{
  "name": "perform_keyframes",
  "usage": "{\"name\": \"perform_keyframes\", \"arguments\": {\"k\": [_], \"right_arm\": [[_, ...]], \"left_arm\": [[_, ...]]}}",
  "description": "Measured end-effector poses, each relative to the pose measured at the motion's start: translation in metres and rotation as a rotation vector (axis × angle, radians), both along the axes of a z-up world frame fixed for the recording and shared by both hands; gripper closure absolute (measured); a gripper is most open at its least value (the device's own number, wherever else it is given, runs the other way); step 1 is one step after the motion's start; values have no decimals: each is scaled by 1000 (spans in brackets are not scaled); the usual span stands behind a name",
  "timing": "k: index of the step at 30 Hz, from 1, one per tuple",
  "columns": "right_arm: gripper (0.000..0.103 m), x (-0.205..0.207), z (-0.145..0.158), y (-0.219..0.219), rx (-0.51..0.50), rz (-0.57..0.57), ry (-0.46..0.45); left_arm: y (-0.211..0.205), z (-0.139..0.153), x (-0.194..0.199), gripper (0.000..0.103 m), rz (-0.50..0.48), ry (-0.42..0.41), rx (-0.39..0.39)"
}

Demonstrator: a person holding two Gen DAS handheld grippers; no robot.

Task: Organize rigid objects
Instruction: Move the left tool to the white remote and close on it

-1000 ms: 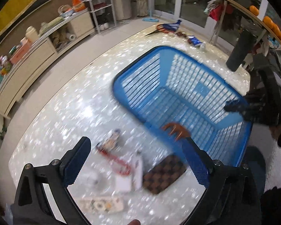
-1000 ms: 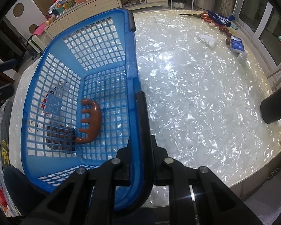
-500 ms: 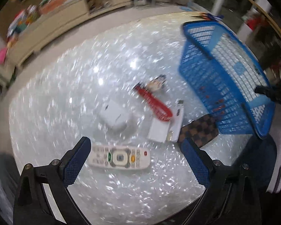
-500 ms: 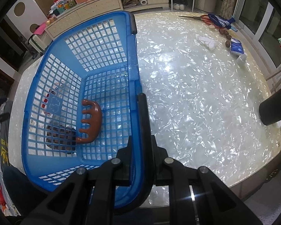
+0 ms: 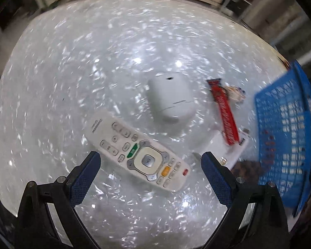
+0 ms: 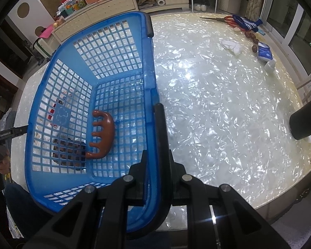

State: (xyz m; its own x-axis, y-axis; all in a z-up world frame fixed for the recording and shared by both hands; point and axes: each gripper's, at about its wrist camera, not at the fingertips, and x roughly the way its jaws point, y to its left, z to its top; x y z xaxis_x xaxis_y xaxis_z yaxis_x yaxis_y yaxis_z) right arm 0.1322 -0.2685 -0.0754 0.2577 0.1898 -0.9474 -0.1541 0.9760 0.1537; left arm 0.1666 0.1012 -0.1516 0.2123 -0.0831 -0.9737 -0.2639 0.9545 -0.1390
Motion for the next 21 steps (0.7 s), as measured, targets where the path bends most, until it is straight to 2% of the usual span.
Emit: {"name": "perform_keyframes", "arguments": {"k": [6, 11, 14, 21], "right_arm": [[90, 0, -2, -2, 9, 1, 3], [90, 1, -3, -3, 16, 4, 1], [90, 1, -4, -3, 17, 9, 1], [90, 1, -5, -1, 23, 11, 1]], "left_arm": [[8, -19, -2, 5, 136, 29, -58], [13, -34, -3, 5, 234, 49, -27], [19, -43, -6, 5, 306, 59, -38], [24, -43, -12, 5, 417, 35, -9]]}}
